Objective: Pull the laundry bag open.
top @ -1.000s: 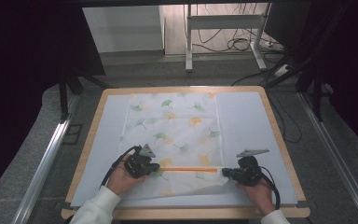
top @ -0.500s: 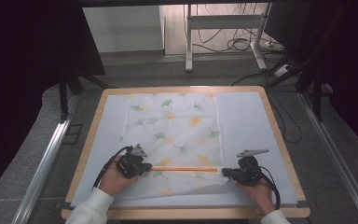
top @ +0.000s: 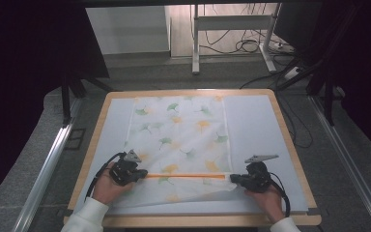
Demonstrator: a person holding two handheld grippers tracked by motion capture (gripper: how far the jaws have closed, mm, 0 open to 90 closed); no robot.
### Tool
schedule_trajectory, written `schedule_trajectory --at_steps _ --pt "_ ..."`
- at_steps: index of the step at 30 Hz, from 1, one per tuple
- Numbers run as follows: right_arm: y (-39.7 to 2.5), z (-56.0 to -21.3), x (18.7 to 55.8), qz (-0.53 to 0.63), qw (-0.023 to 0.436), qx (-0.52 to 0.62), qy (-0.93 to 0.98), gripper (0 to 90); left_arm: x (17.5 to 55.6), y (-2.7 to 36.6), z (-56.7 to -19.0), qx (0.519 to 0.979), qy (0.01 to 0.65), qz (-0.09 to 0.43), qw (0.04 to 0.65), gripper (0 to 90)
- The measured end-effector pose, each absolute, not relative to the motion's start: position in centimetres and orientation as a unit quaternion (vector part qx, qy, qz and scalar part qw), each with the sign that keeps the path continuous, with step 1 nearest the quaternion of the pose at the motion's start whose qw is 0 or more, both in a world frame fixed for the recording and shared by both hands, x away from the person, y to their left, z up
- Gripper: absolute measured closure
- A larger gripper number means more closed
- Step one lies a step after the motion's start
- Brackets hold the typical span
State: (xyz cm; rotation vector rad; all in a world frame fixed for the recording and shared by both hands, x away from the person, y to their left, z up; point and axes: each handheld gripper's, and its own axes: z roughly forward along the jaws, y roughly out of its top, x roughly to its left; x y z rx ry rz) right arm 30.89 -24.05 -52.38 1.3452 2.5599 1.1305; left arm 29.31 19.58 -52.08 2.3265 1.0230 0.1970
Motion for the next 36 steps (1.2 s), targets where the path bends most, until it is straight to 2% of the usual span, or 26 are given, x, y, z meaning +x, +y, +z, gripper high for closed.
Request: schedule_trajectory --at_steps 36 --pt "-24.0 -52.4 30.9 0.363 0.019 0.435 0.824 89.9 28.1 23.9 -52.1 0.855 0.424 0.082 0.286 90.0"
